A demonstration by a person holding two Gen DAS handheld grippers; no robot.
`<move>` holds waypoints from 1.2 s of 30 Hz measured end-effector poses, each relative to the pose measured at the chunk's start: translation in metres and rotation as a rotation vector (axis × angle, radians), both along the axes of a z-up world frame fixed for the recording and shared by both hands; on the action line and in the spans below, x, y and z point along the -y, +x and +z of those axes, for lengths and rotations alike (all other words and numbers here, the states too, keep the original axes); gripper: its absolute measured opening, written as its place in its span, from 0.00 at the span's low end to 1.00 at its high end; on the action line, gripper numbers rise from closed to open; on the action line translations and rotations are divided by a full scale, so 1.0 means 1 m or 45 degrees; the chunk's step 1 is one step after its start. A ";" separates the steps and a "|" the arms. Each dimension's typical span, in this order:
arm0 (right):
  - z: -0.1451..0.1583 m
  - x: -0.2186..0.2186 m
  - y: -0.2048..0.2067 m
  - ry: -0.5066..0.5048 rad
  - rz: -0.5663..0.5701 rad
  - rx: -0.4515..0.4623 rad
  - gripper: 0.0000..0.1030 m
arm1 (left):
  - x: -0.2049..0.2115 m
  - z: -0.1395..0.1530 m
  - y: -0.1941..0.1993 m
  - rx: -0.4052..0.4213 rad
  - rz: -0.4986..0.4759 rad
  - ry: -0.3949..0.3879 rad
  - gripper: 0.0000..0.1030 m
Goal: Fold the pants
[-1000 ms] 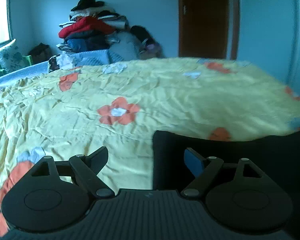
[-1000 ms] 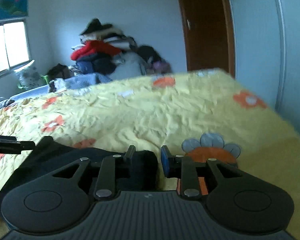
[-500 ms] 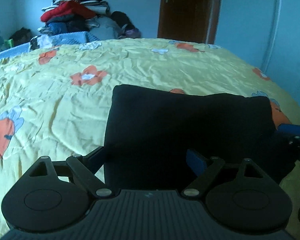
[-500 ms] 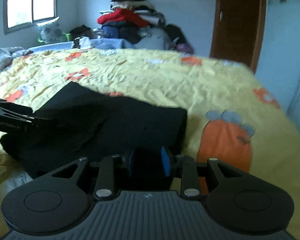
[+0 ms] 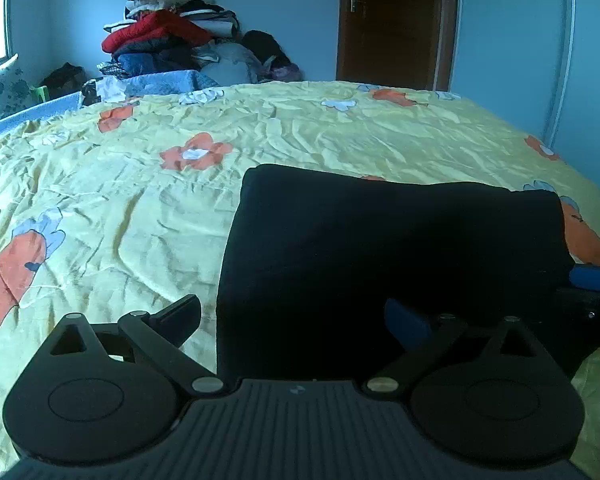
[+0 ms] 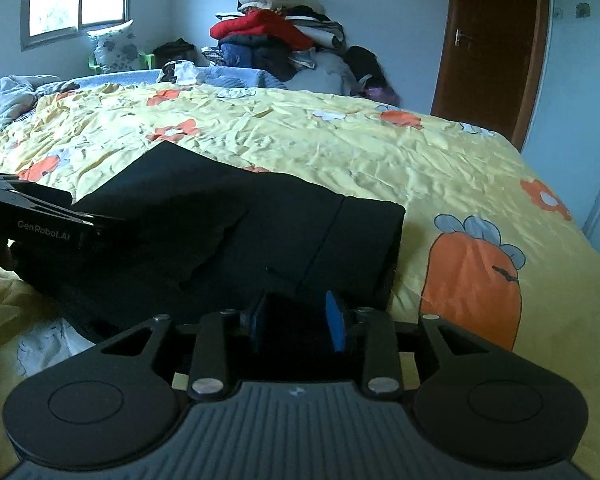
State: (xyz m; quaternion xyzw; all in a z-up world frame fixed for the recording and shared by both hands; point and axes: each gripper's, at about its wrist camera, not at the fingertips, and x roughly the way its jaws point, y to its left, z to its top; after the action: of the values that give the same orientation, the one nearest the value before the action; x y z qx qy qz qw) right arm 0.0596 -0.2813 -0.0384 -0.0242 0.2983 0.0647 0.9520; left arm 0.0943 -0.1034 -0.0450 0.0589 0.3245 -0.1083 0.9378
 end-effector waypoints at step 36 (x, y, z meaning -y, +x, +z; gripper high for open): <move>-0.023 0.036 0.000 0.238 -0.145 -0.025 1.00 | -0.051 -0.014 -0.022 0.027 0.087 -0.161 1.00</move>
State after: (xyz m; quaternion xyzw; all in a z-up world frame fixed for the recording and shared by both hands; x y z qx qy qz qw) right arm 0.0593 -0.3177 -0.0611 0.0824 0.3012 0.0382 0.9492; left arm 0.0726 -0.0523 -0.0591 -0.0106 0.3090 -0.0959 0.9462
